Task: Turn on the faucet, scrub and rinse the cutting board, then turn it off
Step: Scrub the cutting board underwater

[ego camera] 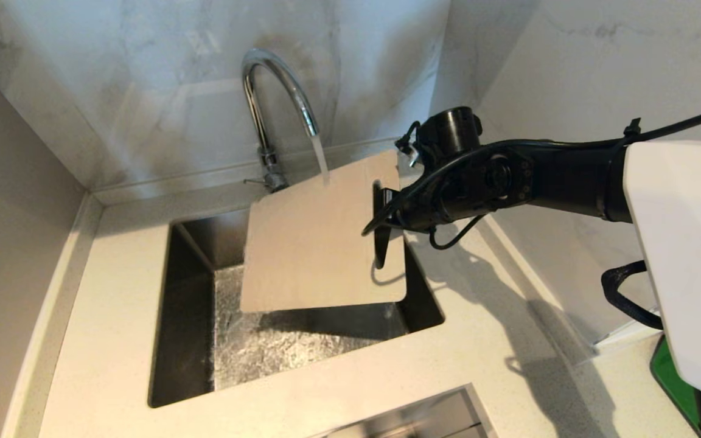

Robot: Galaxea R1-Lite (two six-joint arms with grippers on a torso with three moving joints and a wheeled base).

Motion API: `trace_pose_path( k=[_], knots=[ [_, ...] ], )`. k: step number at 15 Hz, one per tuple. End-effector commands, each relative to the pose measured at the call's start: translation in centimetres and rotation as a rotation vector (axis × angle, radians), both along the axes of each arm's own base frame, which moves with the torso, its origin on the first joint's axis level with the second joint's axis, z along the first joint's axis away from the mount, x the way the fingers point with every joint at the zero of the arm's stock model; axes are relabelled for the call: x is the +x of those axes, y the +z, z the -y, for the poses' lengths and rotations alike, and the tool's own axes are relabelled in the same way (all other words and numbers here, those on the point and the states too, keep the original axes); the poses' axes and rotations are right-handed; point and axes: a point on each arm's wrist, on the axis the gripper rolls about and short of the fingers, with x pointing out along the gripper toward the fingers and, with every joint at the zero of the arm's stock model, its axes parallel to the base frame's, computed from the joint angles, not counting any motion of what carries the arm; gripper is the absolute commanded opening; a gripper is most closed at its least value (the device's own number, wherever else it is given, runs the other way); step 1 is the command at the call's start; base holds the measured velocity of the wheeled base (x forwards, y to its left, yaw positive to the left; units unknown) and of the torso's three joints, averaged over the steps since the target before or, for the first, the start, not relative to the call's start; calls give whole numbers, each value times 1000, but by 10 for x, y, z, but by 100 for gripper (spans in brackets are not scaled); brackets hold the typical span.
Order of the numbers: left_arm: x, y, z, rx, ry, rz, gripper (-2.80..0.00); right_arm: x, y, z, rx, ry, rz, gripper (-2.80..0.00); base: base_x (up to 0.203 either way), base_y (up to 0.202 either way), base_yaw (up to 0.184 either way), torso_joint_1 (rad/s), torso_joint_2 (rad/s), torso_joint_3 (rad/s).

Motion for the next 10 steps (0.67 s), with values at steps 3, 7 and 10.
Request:
trace_pose_path(
  k=[3, 7, 10],
  knots=[
    [0, 0, 0, -1, 1, 1, -280, -6, 2, 2, -12, 3, -34, -280, 0, 0, 0, 0, 0, 0],
    [0, 0, 0, -1, 1, 1, -280, -16, 6, 3, -25, 11, -65, -280, 0, 0, 0, 0, 0, 0],
    [0, 0, 0, -1, 1, 1, -280, -27, 14, 7, -21, 3, -83, -280, 0, 0, 0, 0, 0, 0]
  ],
)
